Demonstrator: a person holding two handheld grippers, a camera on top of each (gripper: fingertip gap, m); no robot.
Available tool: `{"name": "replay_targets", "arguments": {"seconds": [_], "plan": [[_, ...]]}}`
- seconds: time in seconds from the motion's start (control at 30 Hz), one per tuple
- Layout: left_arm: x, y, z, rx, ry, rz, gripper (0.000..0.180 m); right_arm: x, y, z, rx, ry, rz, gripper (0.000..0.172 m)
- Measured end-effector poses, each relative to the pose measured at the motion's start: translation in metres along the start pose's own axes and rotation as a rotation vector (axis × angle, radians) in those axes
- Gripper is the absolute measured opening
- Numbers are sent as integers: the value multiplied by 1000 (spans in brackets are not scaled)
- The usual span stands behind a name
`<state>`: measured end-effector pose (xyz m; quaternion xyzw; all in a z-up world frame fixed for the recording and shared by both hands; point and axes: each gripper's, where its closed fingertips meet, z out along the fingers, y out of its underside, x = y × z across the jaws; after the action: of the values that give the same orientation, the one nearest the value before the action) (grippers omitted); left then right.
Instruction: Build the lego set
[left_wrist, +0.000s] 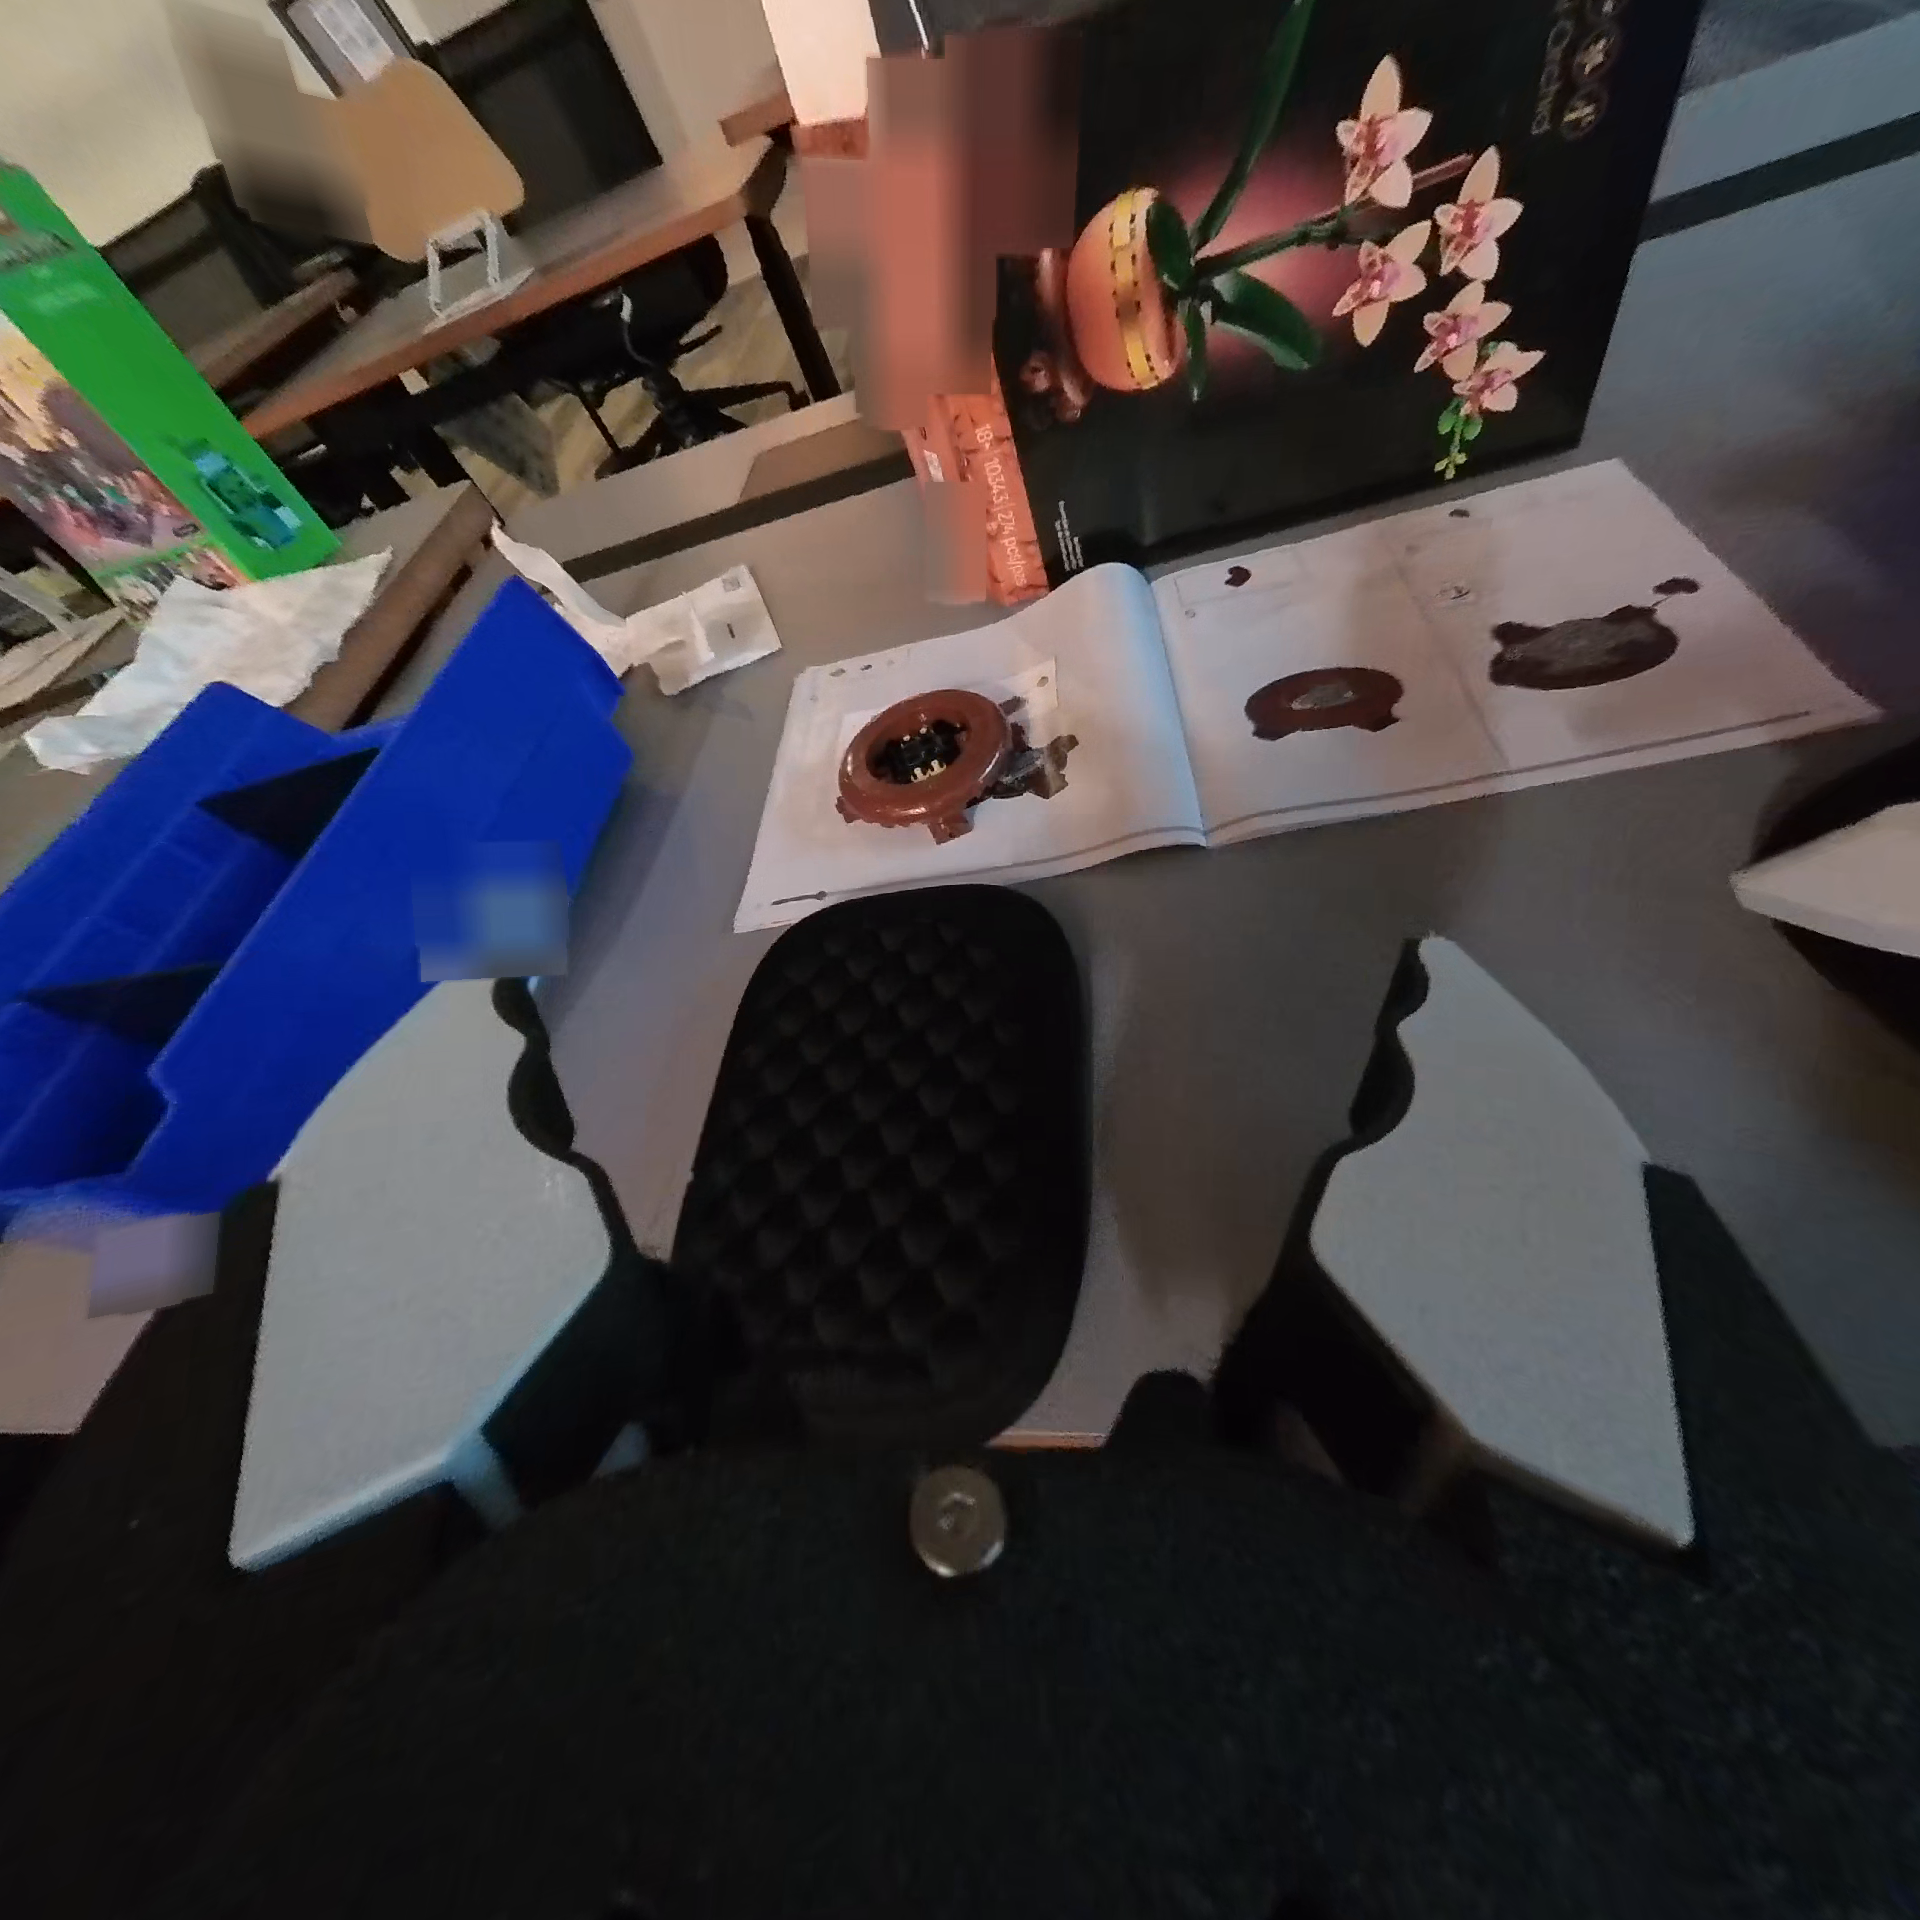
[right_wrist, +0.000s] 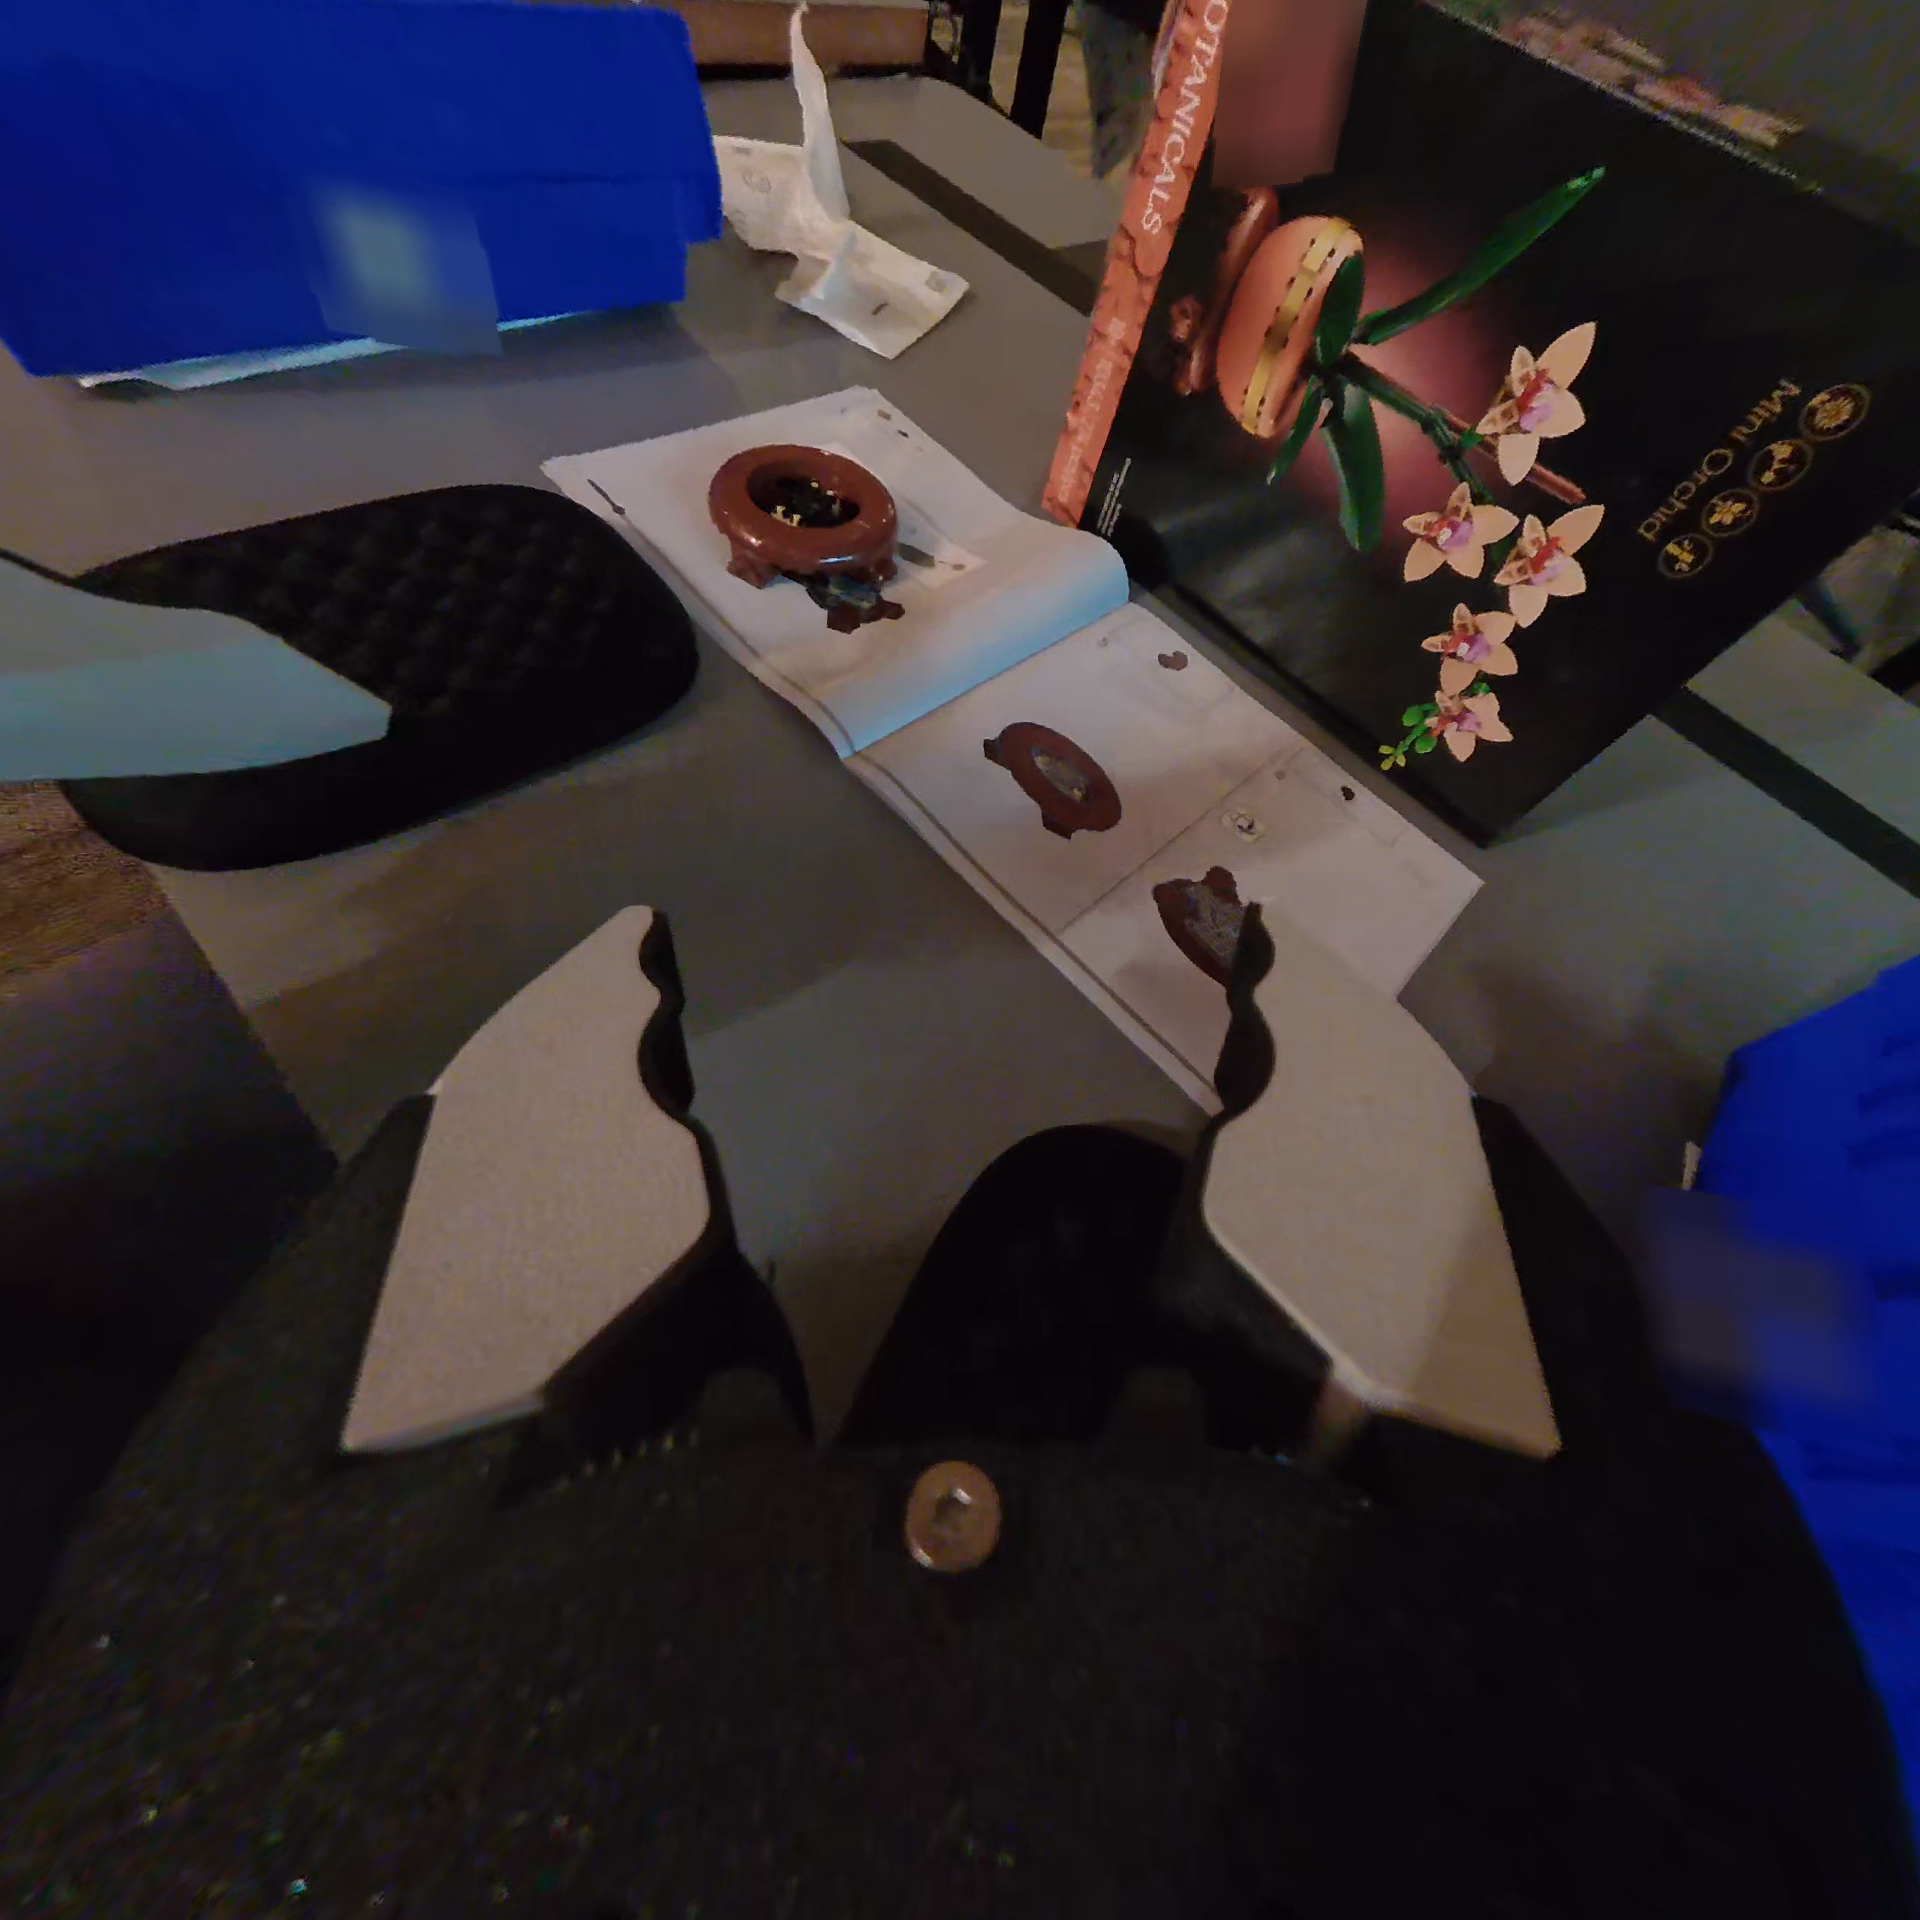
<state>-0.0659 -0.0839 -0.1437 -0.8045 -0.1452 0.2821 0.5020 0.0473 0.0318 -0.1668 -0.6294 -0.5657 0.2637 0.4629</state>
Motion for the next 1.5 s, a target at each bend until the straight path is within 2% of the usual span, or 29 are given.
{"name": "replay_targets", "arguments": {"seconds": [0.17, 0.4, 0.63, 0.8, 0.93, 1.13, 1.5], "plan": [[4, -8, -10, 31, -1, 15, 146, 2, -4, -5, 11, 12, -2, 99], [8, -9, -7, 29, 8, 24, 146, 9, 1, -3, -4, 21, 8, 99], [44, -4, 7, -16, 102, 82, 146, 27, 17, -11, -21, 55, 44, 98], [78, -9, 34, -28, 155, 169, 146, 41, 24, -15, -21, 75, 78, 98], [97, 0, 66, -85, 201, 164, 146, 49, 29, -18, -23, 86, 93, 98], [105, 11, 96, -137, 216, 125, 146, 54, 35, -18, -23, 87, 114, 98], [114, 22, 131, -256, 276, 55, 146, 57, 36, -21, -14, 93, 120, 98]]}}
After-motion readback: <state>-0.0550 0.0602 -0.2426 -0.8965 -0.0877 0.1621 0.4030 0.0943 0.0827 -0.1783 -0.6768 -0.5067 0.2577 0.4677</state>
